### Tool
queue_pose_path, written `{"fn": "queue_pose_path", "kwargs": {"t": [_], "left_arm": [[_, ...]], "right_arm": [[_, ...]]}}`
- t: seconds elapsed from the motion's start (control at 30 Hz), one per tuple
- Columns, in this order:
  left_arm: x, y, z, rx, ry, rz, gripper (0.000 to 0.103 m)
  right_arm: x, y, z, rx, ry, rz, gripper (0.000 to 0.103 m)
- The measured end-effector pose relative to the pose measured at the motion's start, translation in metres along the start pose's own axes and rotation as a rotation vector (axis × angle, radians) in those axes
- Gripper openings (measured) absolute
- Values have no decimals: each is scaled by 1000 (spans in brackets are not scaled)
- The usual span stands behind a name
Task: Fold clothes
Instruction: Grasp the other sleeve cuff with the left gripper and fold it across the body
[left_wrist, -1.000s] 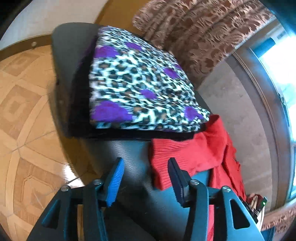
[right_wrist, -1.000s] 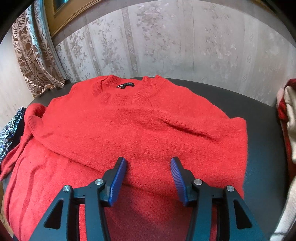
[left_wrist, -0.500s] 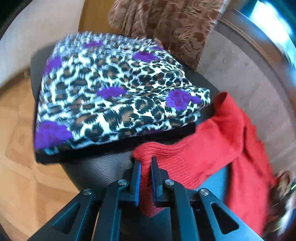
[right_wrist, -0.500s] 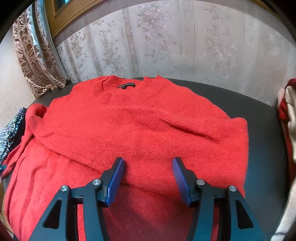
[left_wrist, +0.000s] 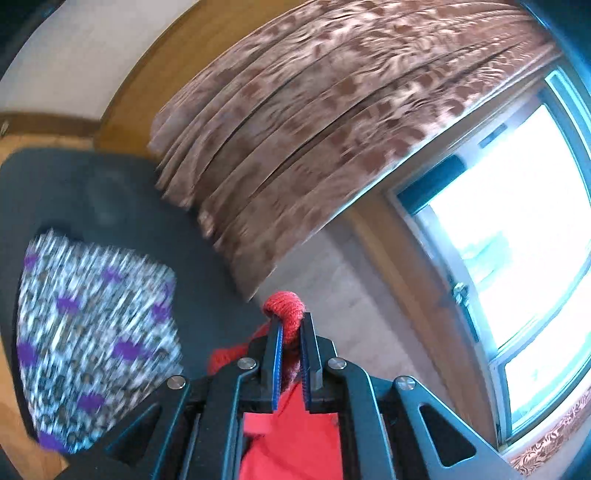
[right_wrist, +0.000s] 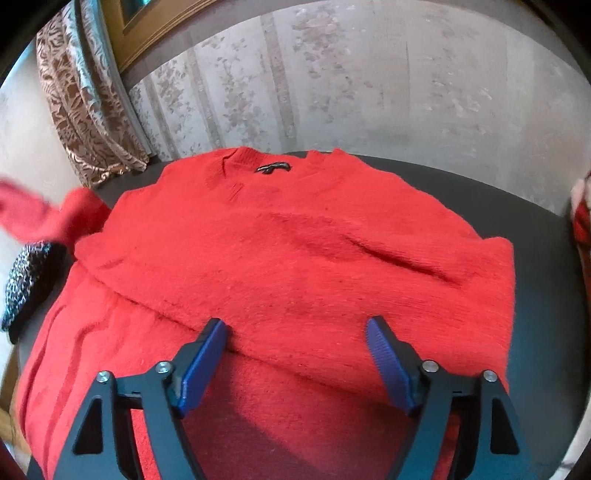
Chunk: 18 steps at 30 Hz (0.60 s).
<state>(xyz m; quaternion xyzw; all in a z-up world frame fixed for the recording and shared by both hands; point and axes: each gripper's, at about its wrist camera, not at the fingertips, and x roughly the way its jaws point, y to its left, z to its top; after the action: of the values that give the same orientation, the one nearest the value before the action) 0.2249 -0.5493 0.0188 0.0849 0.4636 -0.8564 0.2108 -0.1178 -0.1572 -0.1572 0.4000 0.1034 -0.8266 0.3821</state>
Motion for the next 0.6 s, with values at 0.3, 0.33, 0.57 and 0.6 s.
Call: {"fn": "queue_pose_path", "kwargs": {"t": [0.3, 0.33, 0.57, 0.6], "left_arm": [[37, -87, 26, 131, 25, -46, 6], [43, -96, 22, 137, 45, -71, 6], [107, -163, -64, 209, 273, -224, 7], [118, -172, -81, 224, 309, -238, 7]], "right_arm": [[0, 5, -2, -23, 9, 6, 89], [0, 6, -2, -26, 10, 6, 90], [-1, 6, -3, -23, 2, 18, 92], [-1, 5, -3, -19, 2, 23, 92]]}}
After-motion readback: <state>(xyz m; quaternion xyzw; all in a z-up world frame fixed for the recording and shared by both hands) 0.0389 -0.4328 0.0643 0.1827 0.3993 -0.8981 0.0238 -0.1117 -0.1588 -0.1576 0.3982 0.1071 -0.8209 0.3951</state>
